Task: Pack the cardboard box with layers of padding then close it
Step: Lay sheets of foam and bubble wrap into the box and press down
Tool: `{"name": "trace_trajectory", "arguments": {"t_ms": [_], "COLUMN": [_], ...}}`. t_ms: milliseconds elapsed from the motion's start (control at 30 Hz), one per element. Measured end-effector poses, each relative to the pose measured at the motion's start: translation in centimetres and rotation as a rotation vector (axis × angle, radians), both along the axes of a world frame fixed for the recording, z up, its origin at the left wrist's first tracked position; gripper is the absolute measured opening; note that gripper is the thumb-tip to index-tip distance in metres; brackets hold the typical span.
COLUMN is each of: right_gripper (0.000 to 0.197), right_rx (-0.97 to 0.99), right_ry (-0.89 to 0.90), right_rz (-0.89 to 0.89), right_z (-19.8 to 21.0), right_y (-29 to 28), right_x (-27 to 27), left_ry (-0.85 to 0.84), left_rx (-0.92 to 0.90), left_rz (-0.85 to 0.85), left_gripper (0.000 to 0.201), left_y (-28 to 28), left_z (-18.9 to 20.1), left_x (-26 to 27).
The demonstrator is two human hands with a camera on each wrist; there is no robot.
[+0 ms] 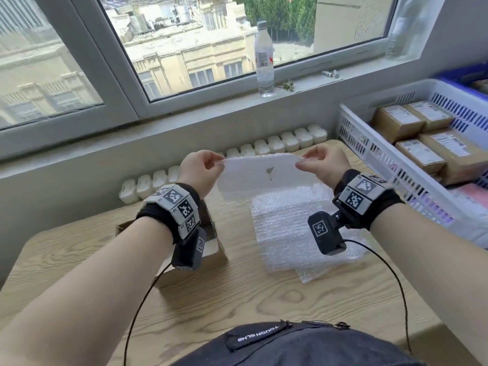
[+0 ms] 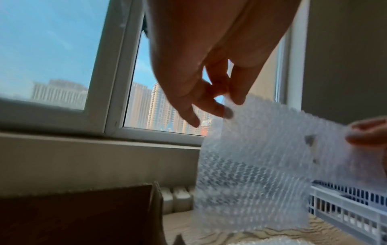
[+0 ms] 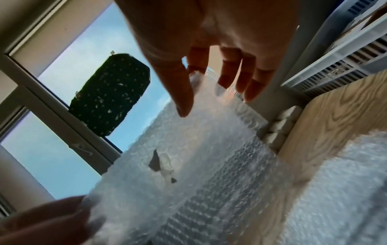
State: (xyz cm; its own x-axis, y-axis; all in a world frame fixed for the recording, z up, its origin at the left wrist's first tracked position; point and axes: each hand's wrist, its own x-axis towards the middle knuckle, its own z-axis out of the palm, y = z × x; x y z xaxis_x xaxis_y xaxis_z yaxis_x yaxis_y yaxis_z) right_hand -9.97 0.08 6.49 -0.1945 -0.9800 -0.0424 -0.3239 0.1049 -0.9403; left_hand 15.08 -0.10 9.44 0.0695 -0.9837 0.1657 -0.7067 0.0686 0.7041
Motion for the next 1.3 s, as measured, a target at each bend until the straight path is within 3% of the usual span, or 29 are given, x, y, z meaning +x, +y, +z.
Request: {"name": "trace_trajectory", "arguments": {"t_ms": [67, 133, 267, 333, 367, 467, 567, 600, 667, 733, 833, 1000, 1100, 1233, 1300], "right_gripper": [0.021, 0.018, 0.022, 0.024, 0.024, 0.014, 0.060, 0.060, 0.030, 0.017, 0.027, 0.029, 0.022, 0.036, 0.042], "right_rx": [-0.045, -0.071, -0.100, -0.098, -0.096, -0.034, 0.156, 0.233, 0.322, 0.320, 0.268, 0.227, 0.165, 0.139, 0.147], "right_ry": [-0.052, -0.146, -0.326, -0.436, -0.477, -0.462, -0.337, -0.387, -0.418, -0.374, -0.447, -0.549, -0.551, -0.507, -0.423], "right_rz": [0.029, 0.048, 0.078, 0.096, 0.113, 0.153, 0.273, 0.308, 0.405, 0.452, 0.409, 0.411, 0.388, 0.400, 0.453], "right_z": [1.3, 2.4, 3.9, 4.8, 5.1, 5.8, 5.8, 5.6, 5.3, 5.0, 5.0, 5.0, 5.0, 5.3, 5.5], "right_y": [0.1, 0.2, 0.2, 0.7, 0.8, 1.3, 1.5, 1.5, 1.7, 1.8, 1.4, 1.2, 1.3, 2.4, 3.2], "right_x": [0.1, 0.4, 1.0, 1.3, 1.4, 1.7, 2.1, 2.3, 2.9, 3.6, 4.9, 6.5, 7.7, 9.6, 10.7], "left_ry": [-0.054, 0.001, 0.375, 0.479, 0.512, 0.663, 0.877, 0.936, 1.018, 1.043, 0.911, 0.754, 0.856, 1.103, 1.109], "left_rx": [-0.029, -0.005, 0.172, 0.292, 0.319, 0.299, 0.329, 0.336, 0.338, 0.339, 0.399, 0.341, 0.440, 0.660, 0.698], "left_rz": [0.002, 0.015, -0.011, -0.051, -0.053, -0.050, -0.096, -0.102, -0.091, -0.086, -0.129, 0.004, 0.092, 0.085, 0.084], "left_gripper": [0.019, 0.023, 0.044, 0.066, 0.067, 0.035, 0.015, 0.012, 0.010, 0.012, 0.029, 0.038, 0.033, 0.072, 0.073], "left_y": [0.3, 0.4, 0.7, 1.1, 1.3, 1.9, 2.4, 2.5, 2.8, 3.1, 3.7, 4.3, 5.1, 6.1, 6.8], "left_z": [0.5, 1.0, 1.5, 1.5, 1.3, 1.2, 1.6, 1.8, 2.3, 2.7, 2.7, 1.9, 2.2, 1.8, 1.6], "left_x": [0.3, 0.2, 0.4, 0.6, 0.7, 0.8, 1.5, 1.9, 2.6, 3.6, 5.0, 6.9, 8.0, 10.5, 11.6]}}
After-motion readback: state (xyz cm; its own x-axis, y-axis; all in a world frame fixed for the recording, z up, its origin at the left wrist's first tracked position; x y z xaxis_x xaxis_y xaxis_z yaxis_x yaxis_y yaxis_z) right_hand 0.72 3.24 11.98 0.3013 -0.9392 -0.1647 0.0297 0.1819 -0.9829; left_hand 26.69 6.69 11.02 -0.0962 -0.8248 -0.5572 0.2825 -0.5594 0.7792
